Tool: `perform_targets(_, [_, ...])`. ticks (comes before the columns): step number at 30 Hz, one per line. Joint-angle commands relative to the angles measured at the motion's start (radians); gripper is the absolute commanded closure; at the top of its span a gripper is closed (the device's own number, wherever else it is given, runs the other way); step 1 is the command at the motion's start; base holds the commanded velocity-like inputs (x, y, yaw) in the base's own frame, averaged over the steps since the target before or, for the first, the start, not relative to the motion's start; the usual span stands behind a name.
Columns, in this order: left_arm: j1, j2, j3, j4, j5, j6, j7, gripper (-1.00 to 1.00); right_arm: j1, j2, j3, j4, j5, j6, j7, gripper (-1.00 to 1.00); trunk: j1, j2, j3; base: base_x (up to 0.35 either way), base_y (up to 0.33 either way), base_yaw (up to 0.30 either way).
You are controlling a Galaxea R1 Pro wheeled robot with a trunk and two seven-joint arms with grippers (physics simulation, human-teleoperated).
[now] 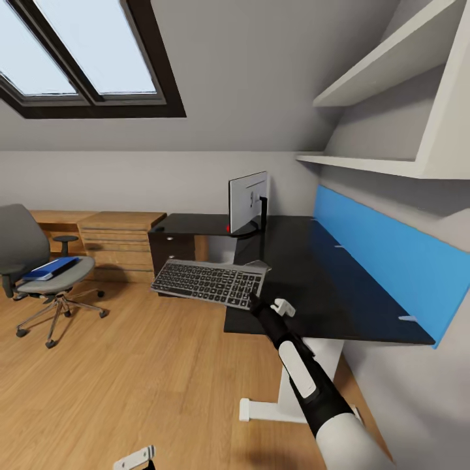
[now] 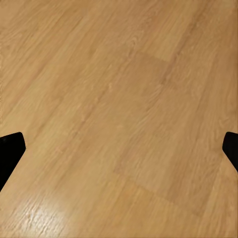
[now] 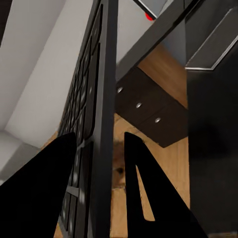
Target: In the bedroom, organize the workspace by keeping the computer under the desk, ensuring the monitor is on the desk, placing the keyboard on the desk next to the monitor, placing the mouse on the desk next to the keyboard, moving the folder from the swivel chair onto the desk next to the mouse, stacking the notebook on top of the folder with the pen on top of the notebook, and positioning the swivel chair next to the desk.
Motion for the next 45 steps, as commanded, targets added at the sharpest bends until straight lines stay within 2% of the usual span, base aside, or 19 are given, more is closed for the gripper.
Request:
perform_targets(1, [0.000,0.004,-0.003,0.004,0.002,0.003,0.007,-1.00,0.008,0.000,-0.001,0.000,-0.014,0.008,0.025,1.00,0.000,-0.001,-0.001,0.022,0.019,0.000])
perform_targets(4, [0.000,0.010,-0.003,0.010,0.002,0.002,0.006,-1.00,0.015,0.000,-0.001,0.004,-0.018,0.037,0.116,1.00,0.000,-0.001,-0.001,0.141,0.131,0.000])
perform_targets(13, [0.000,0.012,-0.003,0.011,0.003,0.002,0.005,-1.00,0.034,0.000,-0.001,0.002,-0.017,0.045,0.194,1.00,0.000,-0.001,-0.001,0.218,0.213,0.000])
perform_targets(15, [0.000,0.012,-0.003,0.011,0.003,0.002,0.004,-1.00,0.039,0.000,-0.001,0.001,-0.017,0.043,0.245,1.00,0.000,-0.001,-0.001,0.227,0.231,0.000])
perform_targets(22, [0.000,0.012,-0.003,0.011,0.004,0.002,0.004,-1.00,0.043,0.000,-0.001,0.001,-0.017,0.046,0.263,1.00,0.000,-0.001,-0.001,0.227,0.232,0.000])
perform_targets(26, [0.000,0.012,-0.003,0.012,0.005,0.002,0.004,-1.00,0.065,0.000,-0.001,-0.003,-0.017,0.052,0.264,1.00,0.000,-0.001,-0.001,0.227,0.233,0.000])
perform_targets(45, [0.000,0.012,-0.003,0.013,0.005,0.002,0.004,-1.00,0.067,0.000,0.012,0.000,-0.019,0.042,0.250,1.00,0.000,-0.001,-0.001,0.227,0.235,0.000])
